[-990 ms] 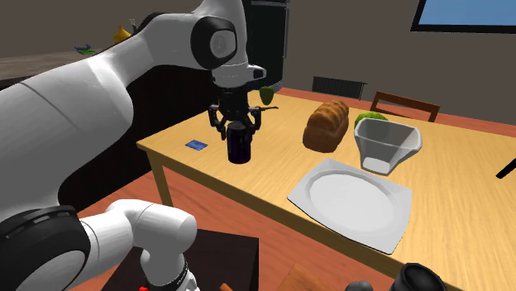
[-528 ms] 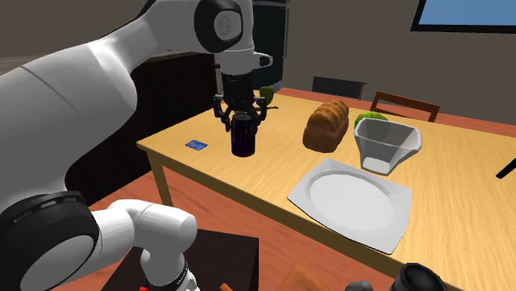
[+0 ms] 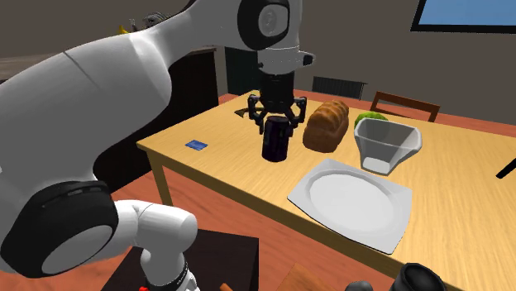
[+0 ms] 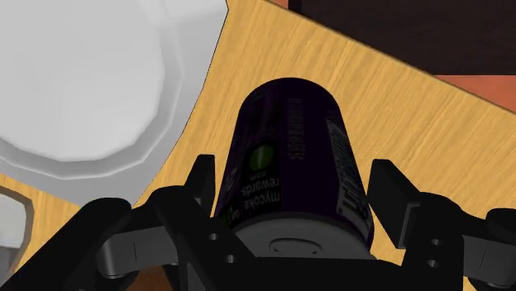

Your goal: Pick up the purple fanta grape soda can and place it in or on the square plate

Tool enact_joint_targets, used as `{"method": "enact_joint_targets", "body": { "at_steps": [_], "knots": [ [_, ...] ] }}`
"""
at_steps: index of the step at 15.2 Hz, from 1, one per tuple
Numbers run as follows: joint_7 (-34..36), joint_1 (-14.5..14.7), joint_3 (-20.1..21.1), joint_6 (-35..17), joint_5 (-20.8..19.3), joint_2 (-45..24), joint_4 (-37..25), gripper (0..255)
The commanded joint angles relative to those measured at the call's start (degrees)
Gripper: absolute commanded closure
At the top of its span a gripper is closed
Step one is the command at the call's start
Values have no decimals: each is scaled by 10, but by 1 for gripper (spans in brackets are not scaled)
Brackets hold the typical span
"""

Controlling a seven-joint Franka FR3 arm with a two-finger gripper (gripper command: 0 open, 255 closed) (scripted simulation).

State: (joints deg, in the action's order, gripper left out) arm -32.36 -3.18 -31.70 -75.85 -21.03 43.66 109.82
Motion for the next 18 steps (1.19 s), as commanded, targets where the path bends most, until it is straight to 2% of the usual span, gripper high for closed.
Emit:
{"method": "enact_joint_targets", "body": {
  "at_steps": [1,6,10,12,13,14,16,18],
  "knots": [
    [-33,7,-33,0,-11,-19,-31,255],
    [-111,42,-129,-6,-18,-87,-119,255],
    [-182,93,-237,-11,-3,-156,-206,255],
    [-223,136,-315,-11,16,-197,-257,255],
    [-245,167,-366,-11,29,-219,-284,255],
    [-267,211,-430,-9,43,-241,-314,255],
    [-294,348,-584,3,50,-254,-379,255],
    [-283,314,-542,-13,36,-239,-349,255]
  ]
}}
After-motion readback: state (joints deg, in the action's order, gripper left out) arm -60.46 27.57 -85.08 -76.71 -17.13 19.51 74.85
